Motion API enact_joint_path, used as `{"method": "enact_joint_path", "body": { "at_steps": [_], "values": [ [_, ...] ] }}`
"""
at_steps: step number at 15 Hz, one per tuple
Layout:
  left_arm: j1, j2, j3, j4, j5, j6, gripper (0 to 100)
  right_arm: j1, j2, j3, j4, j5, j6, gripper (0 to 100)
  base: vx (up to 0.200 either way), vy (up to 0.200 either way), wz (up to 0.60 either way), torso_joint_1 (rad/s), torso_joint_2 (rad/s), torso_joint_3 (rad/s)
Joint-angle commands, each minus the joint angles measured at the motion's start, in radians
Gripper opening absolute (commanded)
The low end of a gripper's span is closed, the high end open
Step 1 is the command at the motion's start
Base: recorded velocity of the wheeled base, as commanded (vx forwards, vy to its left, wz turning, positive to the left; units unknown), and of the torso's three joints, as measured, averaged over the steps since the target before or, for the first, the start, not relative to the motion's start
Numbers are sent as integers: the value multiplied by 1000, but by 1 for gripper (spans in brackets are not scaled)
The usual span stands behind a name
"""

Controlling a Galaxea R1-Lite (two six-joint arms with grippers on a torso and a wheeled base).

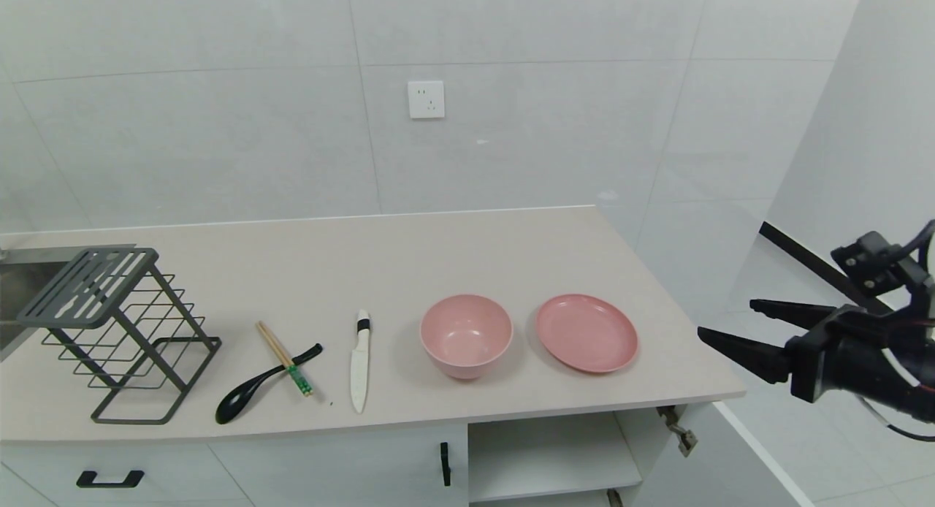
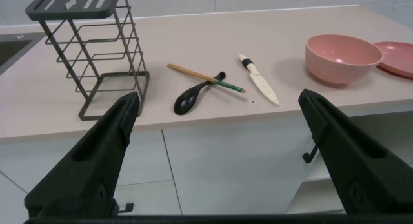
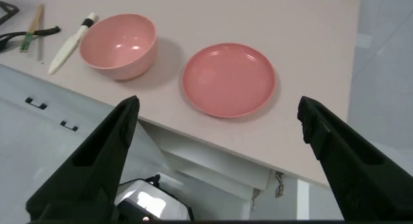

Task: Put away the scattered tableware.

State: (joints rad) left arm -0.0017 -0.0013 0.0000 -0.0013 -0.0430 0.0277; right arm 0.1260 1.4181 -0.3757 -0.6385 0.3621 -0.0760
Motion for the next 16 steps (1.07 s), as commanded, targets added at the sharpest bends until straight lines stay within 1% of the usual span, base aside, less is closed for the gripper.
{"method": "enact_joint_path", "body": {
  "at_steps": [1,2,3,5,6,7,10,16],
  "values": [
    [0,1,0,0,0,0,100,41,134,-48,-1,-42,-1,100,0,0,0,0,0,0],
    [0,1,0,0,0,0,100,46,144,-49,-3,-51,-1,100,0,0,0,0,0,0],
    [0,1,0,0,0,0,100,73,211,-48,-61,-89,1,100,0,0,0,0,0,0],
    [0,1,0,0,0,0,100,86,303,-55,-168,-98,2,100,0,0,0,0,0,0],
    [0,1,0,0,0,0,100,89,338,-61,-185,-98,4,100,0,0,0,0,0,0],
    [0,1,0,0,0,0,100,87,367,-69,-190,-100,7,100,0,0,0,0,0,0],
    [0,1,0,0,0,0,100,81,410,-121,-191,-147,7,100,0,0,0,0,0,0],
    [0,1,0,0,0,0,100,81,506,-135,-193,-147,2,100,0,0,0,0,0,0]
  ]
}}
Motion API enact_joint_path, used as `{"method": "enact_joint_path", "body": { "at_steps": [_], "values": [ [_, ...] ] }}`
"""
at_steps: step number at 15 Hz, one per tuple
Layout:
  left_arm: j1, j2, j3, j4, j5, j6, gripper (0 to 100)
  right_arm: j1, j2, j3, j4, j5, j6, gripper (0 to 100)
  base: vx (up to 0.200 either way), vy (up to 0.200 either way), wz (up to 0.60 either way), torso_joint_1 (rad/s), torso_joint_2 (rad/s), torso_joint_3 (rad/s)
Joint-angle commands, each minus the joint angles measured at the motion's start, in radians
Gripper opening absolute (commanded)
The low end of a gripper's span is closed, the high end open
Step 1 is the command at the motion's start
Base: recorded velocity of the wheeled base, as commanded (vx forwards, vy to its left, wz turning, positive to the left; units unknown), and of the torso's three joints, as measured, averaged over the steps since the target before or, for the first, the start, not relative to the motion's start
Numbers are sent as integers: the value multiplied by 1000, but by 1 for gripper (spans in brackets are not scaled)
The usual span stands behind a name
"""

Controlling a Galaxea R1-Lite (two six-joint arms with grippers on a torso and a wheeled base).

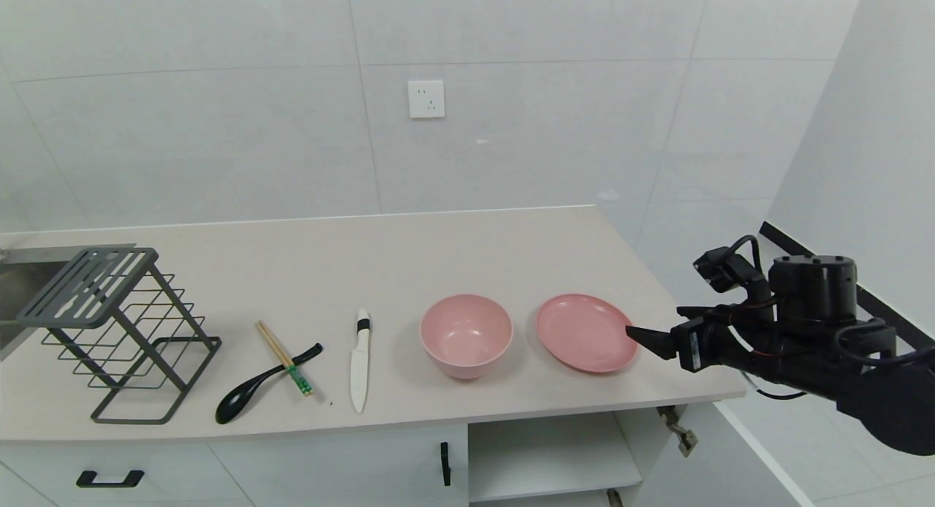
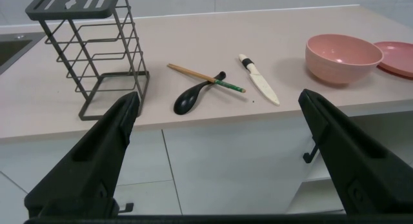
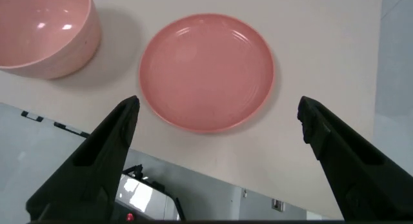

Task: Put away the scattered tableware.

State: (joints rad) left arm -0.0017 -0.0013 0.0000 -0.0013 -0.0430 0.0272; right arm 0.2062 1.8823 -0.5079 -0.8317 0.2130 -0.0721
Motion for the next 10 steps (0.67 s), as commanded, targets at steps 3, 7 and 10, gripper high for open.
{"method": "enact_joint_path", "body": {
  "at_steps": [3,7,10],
  "values": [
    [0,1,0,0,0,0,100,-1,73,-27,0,0,0,100,0,0,0,0,0,0],
    [0,1,0,0,0,0,100,-25,179,-109,0,0,0,100,0,0,0,0,0,0],
    [0,1,0,0,0,0,100,-25,228,-139,0,0,-2,100,0,0,0,0,0,0]
  ]
}}
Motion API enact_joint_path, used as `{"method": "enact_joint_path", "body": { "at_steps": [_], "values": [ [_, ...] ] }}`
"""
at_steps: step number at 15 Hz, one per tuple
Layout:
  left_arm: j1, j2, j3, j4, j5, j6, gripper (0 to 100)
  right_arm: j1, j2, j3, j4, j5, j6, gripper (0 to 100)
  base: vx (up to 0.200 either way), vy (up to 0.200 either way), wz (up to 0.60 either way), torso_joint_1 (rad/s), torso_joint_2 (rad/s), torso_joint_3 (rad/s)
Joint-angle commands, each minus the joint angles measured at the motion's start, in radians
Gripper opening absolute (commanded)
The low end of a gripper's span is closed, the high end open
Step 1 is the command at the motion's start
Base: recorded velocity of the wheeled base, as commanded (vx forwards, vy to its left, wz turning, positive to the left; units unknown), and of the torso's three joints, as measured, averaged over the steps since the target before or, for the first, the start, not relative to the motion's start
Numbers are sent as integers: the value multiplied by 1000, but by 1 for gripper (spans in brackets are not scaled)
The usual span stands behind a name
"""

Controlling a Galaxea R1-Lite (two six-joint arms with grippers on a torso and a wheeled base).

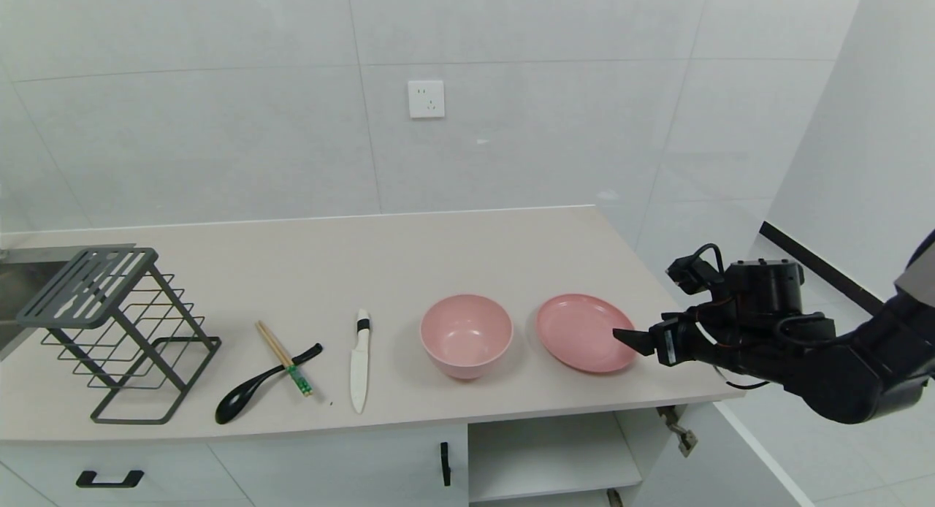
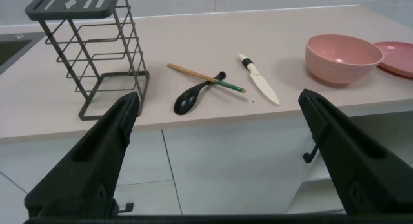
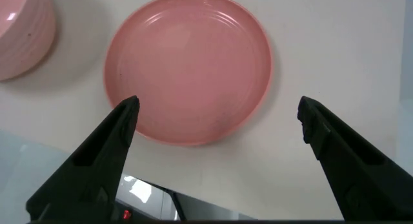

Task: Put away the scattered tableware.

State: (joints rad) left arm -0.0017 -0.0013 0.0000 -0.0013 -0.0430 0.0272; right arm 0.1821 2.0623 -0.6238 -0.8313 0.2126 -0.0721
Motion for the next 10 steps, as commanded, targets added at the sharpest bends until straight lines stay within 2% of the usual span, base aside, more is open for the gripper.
{"method": "enact_joint_path", "body": {
  "at_steps": [1,4,10],
  "values": [
    [0,1,0,0,0,0,100,0,65,-42,0,1,-2,100,0,0,0,0,0,0],
    [0,1,0,0,0,0,100,5,116,-86,-2,-35,6,100,0,0,0,0,0,0],
    [0,1,0,0,-2,0,100,5,226,-117,-132,-65,41,100,0,0,0,0,0,0]
  ]
}}
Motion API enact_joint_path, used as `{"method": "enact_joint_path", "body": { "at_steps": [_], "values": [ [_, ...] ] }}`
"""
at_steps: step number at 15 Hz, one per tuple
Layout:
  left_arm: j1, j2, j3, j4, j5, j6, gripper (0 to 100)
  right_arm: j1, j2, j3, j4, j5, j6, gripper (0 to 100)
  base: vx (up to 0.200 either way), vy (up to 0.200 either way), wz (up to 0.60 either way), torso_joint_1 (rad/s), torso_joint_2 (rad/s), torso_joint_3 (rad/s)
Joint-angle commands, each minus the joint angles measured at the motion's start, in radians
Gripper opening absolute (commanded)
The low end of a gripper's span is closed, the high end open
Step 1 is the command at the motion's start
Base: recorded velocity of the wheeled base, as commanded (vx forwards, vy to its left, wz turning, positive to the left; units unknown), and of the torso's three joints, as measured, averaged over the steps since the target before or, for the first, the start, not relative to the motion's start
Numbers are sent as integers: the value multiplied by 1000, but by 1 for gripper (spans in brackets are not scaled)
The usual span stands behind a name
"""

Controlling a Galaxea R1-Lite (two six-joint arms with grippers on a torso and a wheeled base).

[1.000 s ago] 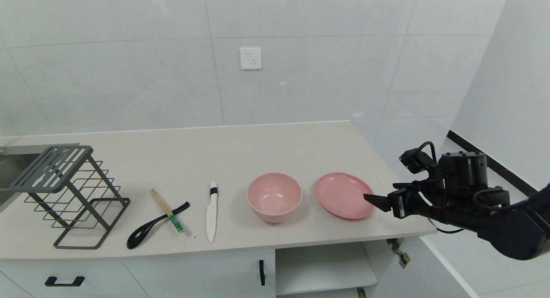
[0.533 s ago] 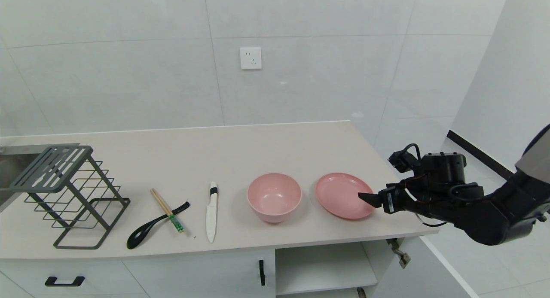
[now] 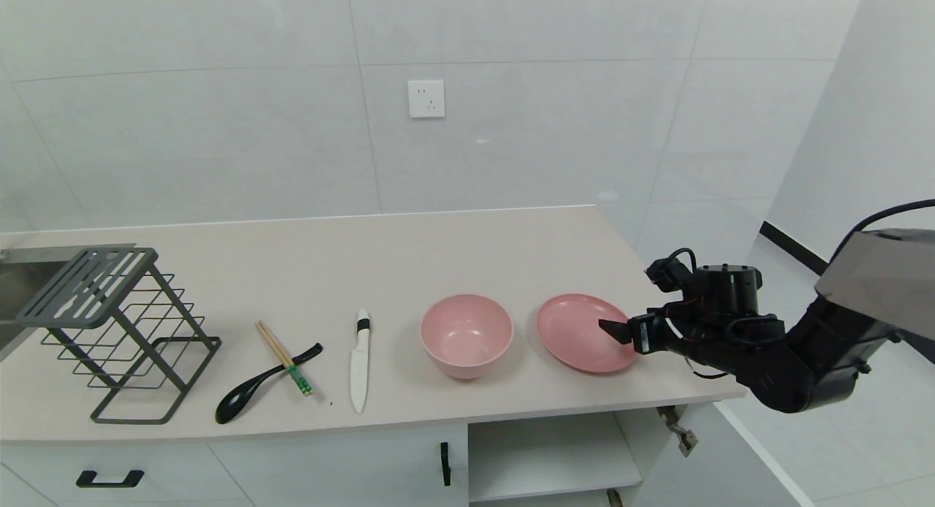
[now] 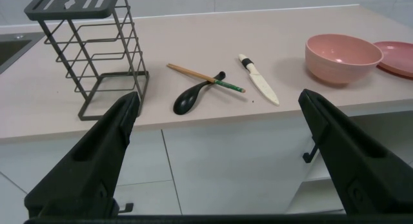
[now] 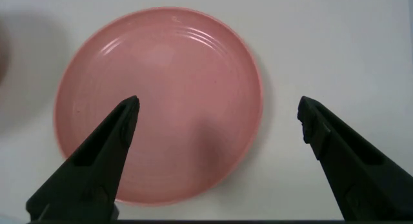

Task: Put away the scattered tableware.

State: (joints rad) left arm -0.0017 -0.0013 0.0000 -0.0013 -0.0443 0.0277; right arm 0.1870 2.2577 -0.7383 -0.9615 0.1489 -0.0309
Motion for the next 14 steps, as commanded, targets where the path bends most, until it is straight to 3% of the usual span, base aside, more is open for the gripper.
{"method": "enact_joint_path", "body": {
  "at_steps": [1,14],
  "values": [
    [0,1,0,0,0,0,100,3,49,-1,-13,-3,0,100,0,0,0,0,0,0],
    [0,1,0,0,0,0,100,32,123,-42,-28,-6,5,100,0,0,0,0,0,0]
  ]
}}
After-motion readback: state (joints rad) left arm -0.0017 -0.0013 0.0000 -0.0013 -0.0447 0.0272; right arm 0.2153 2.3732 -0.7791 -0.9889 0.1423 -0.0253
